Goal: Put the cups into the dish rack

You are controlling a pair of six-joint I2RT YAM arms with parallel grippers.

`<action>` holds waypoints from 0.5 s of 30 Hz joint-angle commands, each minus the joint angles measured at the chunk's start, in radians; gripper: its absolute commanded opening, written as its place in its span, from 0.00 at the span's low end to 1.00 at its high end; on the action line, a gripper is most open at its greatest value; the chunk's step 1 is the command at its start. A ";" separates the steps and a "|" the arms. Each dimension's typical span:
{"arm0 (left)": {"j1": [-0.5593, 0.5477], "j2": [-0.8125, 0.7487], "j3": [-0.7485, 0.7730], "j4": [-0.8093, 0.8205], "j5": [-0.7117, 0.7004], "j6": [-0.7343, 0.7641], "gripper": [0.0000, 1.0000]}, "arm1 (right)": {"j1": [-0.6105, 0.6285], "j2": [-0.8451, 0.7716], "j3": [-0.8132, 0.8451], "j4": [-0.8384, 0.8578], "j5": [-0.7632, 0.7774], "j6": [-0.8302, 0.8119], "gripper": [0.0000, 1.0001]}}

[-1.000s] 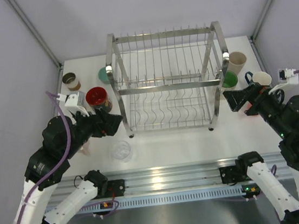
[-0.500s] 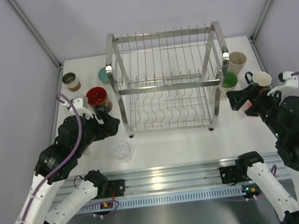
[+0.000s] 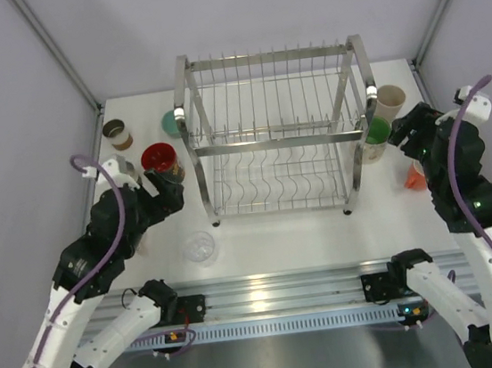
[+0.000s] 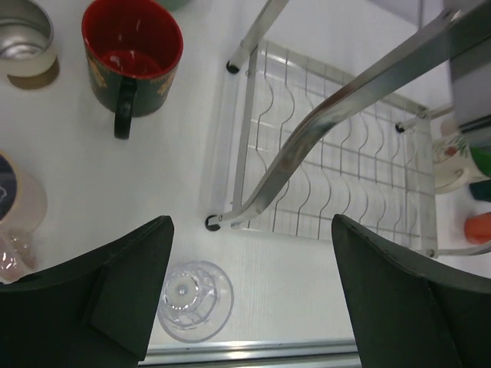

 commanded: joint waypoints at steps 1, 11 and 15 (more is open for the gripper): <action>-0.002 -0.034 0.118 0.042 -0.102 -0.003 0.90 | -0.026 0.049 0.075 0.103 0.120 -0.041 0.70; -0.002 -0.053 0.209 0.216 0.108 0.106 0.93 | -0.299 0.267 0.230 0.028 -0.043 0.055 0.67; -0.002 -0.044 0.200 0.219 0.163 0.132 0.93 | -0.483 0.328 0.207 -0.012 -0.283 0.155 0.66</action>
